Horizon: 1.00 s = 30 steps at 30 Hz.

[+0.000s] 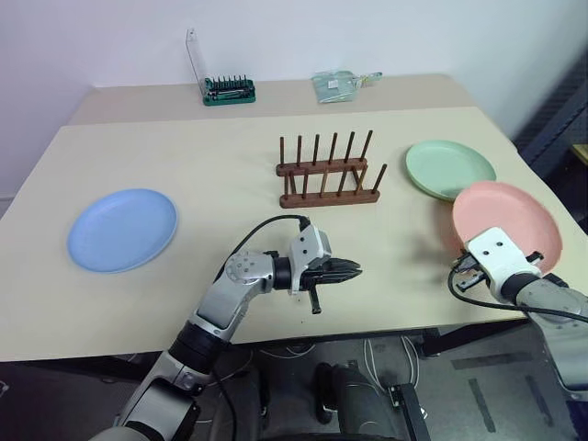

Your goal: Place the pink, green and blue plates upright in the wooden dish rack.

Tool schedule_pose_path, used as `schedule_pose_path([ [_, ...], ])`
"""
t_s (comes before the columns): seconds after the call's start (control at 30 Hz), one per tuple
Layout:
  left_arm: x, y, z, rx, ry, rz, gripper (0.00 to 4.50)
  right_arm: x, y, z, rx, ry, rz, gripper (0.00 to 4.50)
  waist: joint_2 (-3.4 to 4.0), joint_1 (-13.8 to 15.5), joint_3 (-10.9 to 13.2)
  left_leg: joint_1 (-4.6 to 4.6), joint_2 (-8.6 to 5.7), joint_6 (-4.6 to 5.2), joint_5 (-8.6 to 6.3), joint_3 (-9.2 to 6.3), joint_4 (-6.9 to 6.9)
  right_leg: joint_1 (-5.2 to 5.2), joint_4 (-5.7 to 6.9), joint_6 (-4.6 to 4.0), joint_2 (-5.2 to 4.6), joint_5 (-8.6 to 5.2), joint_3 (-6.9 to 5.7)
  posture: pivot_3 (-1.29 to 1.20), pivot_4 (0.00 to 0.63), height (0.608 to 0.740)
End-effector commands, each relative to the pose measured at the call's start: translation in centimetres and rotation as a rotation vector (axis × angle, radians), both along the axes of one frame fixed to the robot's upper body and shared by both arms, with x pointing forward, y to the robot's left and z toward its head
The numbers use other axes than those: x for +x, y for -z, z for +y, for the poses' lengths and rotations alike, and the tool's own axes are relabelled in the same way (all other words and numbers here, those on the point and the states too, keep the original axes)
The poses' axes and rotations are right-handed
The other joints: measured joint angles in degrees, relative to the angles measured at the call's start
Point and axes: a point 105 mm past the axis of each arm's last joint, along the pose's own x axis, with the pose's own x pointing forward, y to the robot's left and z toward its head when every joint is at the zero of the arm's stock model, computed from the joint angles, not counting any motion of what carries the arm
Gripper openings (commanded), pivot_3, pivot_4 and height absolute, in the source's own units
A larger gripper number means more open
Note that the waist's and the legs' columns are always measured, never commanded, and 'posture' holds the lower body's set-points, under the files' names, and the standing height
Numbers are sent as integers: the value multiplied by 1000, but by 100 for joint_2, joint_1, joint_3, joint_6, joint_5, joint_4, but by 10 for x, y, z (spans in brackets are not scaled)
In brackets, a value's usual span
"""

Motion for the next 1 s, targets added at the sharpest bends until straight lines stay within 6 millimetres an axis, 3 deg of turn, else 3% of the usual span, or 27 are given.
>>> schedule_pose_path([
  [0.03, 2, -12, -1, -35, 7, -33, 322, 3, -63, 17, -71, -127, -190, 72, 0, 6, 1, 0, -2, 0, 0, -2, 0, 0, 0, 0, 4, 0, 0, 0, 150, 730],
  [0.13, 5, -13, 0, -33, 1, -40, 322, 7, -100, 41, 11, -240, -285, 72, -2, -13, 3, 0, -1, 0, 0, -2, 0, -1, -1, 0, 8, 0, 0, 0, 150, 730],
  [0.23, 9, -14, 3, -34, -22, -47, 322, 19, -147, 75, 246, -374, -397, 72, -3, -40, 7, 2, 1, 3, 2, -5, 0, 1, -1, -1, 14, 0, 1, 0, 150, 730],
  [0.4, 14, -16, 6, -45, -57, -45, 322, 34, -188, 118, 522, -572, -451, 72, -2, -6, 8, 0, 4, 6, 3, -11, -5, 0, 2, -6, 19, -2, 1, 0, 150, 730],
  [0.5, 16, -17, 9, -47, -80, -46, 322, 48, -195, 133, 657, -651, -401, 72, 0, 13, 8, -5, 7, 9, 2, -5, -4, -3, 3, -8, 13, -1, 1, 0, 150, 730],
  [0.7, 18, -17, 19, -53, -137, -37, 322, 83, -210, 141, 1014, -663, -244, 72, 5, 9, 10, -10, 6, 11, 2, 7, 3, -9, 14, -8, -1, 4, 4, 0, 150, 730],
  [1.0, 16, -16, 27, -47, -162, -29, 322, 98, -205, 142, 1248, -731, -58, 72, 8, 6, 9, -15, 7, 12, 2, 8, 2, -14, 17, -12, 3, 7, 4, 0, 150, 730],
])
